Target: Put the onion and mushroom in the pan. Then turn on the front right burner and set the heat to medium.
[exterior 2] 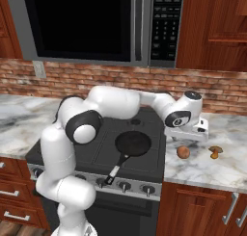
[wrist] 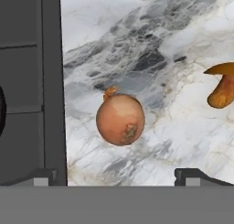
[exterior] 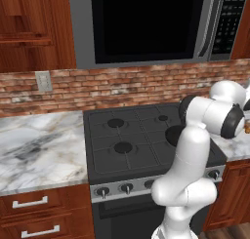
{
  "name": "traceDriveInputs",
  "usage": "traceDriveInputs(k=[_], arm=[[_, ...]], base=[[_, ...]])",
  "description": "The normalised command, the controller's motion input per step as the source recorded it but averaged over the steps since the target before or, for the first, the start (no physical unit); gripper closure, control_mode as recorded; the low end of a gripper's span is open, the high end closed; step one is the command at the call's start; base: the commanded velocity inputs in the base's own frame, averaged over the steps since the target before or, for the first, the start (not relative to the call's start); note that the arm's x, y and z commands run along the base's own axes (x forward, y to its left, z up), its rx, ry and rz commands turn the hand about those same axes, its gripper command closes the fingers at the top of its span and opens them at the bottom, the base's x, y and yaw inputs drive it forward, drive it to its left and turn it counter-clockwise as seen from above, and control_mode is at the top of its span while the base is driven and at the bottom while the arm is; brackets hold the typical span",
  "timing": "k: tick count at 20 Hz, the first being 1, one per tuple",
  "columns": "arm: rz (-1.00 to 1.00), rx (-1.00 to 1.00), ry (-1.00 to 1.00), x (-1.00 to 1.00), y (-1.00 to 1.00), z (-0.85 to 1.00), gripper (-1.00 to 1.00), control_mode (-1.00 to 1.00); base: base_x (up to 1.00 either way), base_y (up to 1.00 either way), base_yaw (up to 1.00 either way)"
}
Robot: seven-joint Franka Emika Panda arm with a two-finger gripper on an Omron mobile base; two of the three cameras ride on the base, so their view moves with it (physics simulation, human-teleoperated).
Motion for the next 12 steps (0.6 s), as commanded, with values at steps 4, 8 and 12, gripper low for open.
traceDriveInputs(k=[4, 8, 12], arm=[[0.08, 0.0, 0.0, 0.14, 0.0, -0.16, -1.0, -1.0], [0.06, 0.0, 0.0, 0.29, 0.0, -0.24, -1.0, -1.0], [0.04, 0.0, 0.05, 0.21, 0.0, -0.15, -1.0, -1.0]], base=[[0.0, 0.0, 0.0], [0.0, 0.0, 0.0], [0.0, 0.0, 0.0]])
